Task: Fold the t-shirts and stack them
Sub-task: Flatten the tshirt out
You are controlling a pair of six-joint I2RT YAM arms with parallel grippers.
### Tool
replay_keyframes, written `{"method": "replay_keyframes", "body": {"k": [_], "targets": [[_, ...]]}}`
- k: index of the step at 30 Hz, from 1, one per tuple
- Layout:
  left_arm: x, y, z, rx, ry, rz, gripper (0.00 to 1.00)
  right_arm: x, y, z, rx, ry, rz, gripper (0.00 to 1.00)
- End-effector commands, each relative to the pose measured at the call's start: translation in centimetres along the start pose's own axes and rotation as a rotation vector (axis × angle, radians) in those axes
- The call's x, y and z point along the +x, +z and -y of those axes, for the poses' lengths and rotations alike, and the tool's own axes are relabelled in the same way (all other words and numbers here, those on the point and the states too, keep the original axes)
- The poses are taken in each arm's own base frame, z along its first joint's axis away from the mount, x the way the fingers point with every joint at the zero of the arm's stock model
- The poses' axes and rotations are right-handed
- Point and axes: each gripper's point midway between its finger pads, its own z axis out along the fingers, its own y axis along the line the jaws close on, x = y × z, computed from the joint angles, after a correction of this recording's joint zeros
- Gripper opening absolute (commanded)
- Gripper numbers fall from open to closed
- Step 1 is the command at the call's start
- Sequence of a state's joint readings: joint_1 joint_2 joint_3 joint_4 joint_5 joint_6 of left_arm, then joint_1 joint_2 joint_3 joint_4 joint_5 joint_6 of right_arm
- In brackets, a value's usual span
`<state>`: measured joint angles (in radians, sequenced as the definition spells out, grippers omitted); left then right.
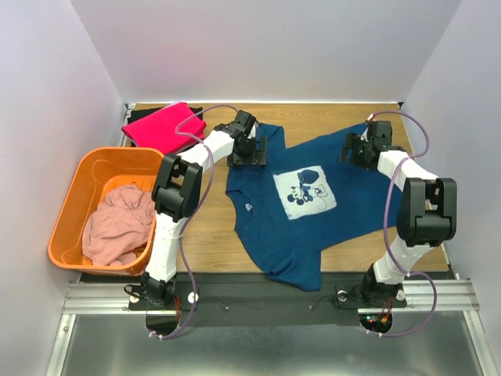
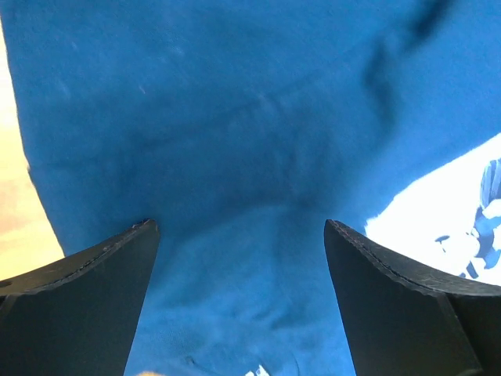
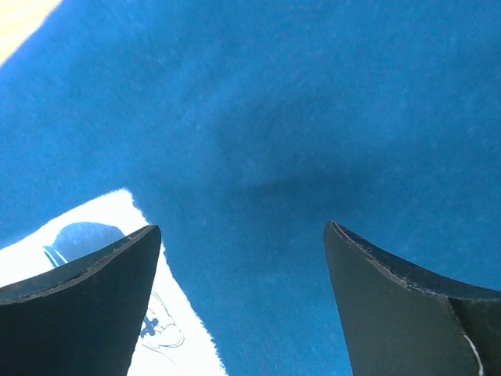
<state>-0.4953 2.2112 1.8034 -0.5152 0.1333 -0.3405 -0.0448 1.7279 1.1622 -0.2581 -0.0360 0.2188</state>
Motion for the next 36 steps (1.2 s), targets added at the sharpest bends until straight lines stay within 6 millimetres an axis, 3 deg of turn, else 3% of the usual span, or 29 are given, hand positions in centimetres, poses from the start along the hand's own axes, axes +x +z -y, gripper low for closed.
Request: {"method": "replay_keyframes", "body": {"k": [1, 5, 8, 9, 11, 15, 22, 25, 26, 29, 30, 33, 36], "targets": [[-1.6, 1.6, -0.9, 0.026, -0.034, 0.025, 0.98, 1.7, 0.6, -0.3, -0.027, 0.024, -0.064, 0.9], [-3.0, 3.3, -1.7, 0.047, -0.059, 0.027, 0.98, 2.7, 0.9, -0.2, -0.023, 0.041, -0.106, 0.9], [-5.5, 4.3, -2.1, 0.058, -0.069, 0.069, 0.98, 3.4, 1.0, -0.4, -0.026, 0.056, -0.137, 0.9], [-6.5, 3.8, -2.0, 0.069, -0.071, 0.091, 0.98, 3.6, 1.1, -0.5, -0.028, 0.059, -0.148, 0.9], [-7.0, 5.0, -2.4, 0.082, -0.093, 0.088, 0.98, 4.3, 1.3, -0.6, -0.027, 0.066, -0.176, 0.89], [-10.1, 6.0, -2.7, 0.129, -0.102, 0.15, 0.96, 5.3, 1.2, -1.4, -0.032, 0.061, -0.21, 0.89], [-16.5, 4.6, -1.9, 0.244, -0.111, 0.354, 0.96, 6.3, 1.0, -2.1, -0.045, 0.087, -0.25, 0.89], [-20.1, 1.7, -0.6, 0.283, -0.066, 0.482, 0.96, 5.9, 1.2, -2.2, -0.036, 0.08, -0.244, 0.89], [-21.3, -0.5, 0.0, 0.29, -0.044, 0.528, 0.96, 5.4, 1.0, -2.2, -0.034, 0.079, -0.232, 0.89], [-23.0, -4.3, 0.7, 0.283, -0.01, 0.616, 0.96, 4.4, 0.8, -2.2, -0.027, 0.067, -0.206, 0.89], [-23.5, -6.6, 0.7, 0.262, -0.006, 0.654, 0.96, 3.7, 0.8, -2.2, -0.027, 0.061, -0.189, 0.89], [-22.7, -9.8, 0.2, 0.206, -0.014, 0.665, 0.96, 3.1, 0.8, -2.1, -0.019, 0.051, -0.175, 0.89], [-19.1, -9.6, -0.5, 0.162, -0.043, 0.557, 0.96, 3.5, 1.3, -1.7, -0.002, 0.032, -0.184, 0.89]]}}
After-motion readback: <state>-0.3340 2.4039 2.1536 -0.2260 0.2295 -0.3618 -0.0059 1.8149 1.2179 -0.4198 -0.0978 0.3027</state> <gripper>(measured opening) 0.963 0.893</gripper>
